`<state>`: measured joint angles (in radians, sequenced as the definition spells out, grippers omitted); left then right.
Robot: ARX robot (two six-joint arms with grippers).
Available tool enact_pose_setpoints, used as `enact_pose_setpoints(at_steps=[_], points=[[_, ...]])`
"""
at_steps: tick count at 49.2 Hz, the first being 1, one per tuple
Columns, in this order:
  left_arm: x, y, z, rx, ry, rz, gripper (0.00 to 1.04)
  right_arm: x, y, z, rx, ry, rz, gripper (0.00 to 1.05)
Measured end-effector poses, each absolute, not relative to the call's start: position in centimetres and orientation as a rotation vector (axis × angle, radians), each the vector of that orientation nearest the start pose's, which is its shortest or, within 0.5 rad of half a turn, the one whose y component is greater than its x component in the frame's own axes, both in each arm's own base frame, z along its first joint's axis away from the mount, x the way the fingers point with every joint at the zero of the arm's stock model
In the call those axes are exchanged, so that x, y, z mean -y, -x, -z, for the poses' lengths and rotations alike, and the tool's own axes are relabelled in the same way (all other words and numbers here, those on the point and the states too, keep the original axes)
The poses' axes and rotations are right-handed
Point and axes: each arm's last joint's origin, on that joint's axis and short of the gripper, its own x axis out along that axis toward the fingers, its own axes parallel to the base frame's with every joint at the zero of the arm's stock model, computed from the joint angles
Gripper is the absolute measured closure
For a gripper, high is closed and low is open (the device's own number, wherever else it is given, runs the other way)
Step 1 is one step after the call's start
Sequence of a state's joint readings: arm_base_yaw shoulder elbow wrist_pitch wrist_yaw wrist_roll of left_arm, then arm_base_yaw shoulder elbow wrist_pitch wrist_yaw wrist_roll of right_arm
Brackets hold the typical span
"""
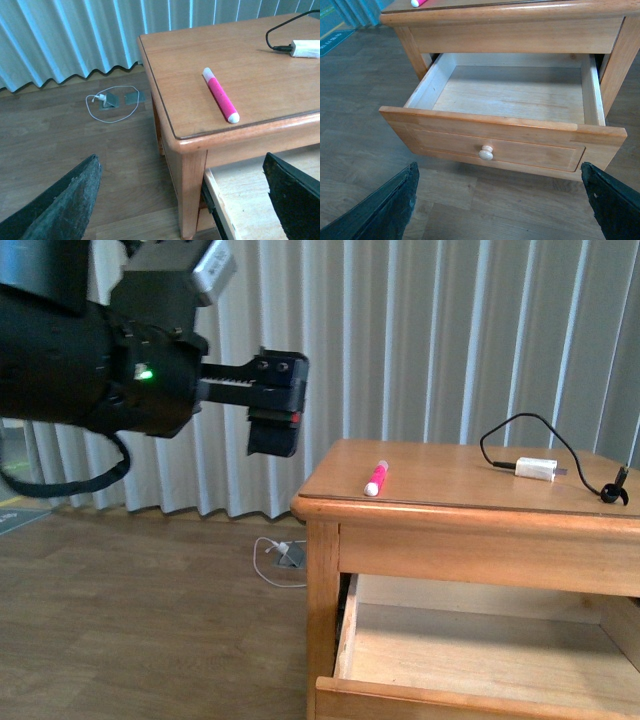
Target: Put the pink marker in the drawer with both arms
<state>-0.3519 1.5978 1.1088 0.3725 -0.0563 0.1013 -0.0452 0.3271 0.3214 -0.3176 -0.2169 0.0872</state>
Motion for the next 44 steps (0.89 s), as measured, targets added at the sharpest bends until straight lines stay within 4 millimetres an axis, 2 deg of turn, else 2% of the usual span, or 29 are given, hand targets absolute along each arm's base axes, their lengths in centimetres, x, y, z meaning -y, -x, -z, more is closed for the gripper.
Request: enact_pose_setpoints(at_steps=[11,18,33,44], points=[[15.4,-40.7,-29.2,-0.147,-0.133,0.304,0.06,-0.1,-10.7,-21.6,-0.328,-0.129,-0.156,0.08],[17.1,-43.3,-28.7,-0.162,-0.127,0.354,0.06,-0.1,-10.7,-21.6,-0.328,-0.129,-0.156,0.08],[20.8,-46.8,-26.2,-0.231,-0.133,0.419,0.06,-0.1,-10.7,-21.6,-0.328,-0.129,-0.156,0.08],[23.0,-48.2,-25.3,-0.27,-0.147,0.452,0.06,-0.1,-10.7,-21.6,-0.328,-0.129,-0.156,0.08]])
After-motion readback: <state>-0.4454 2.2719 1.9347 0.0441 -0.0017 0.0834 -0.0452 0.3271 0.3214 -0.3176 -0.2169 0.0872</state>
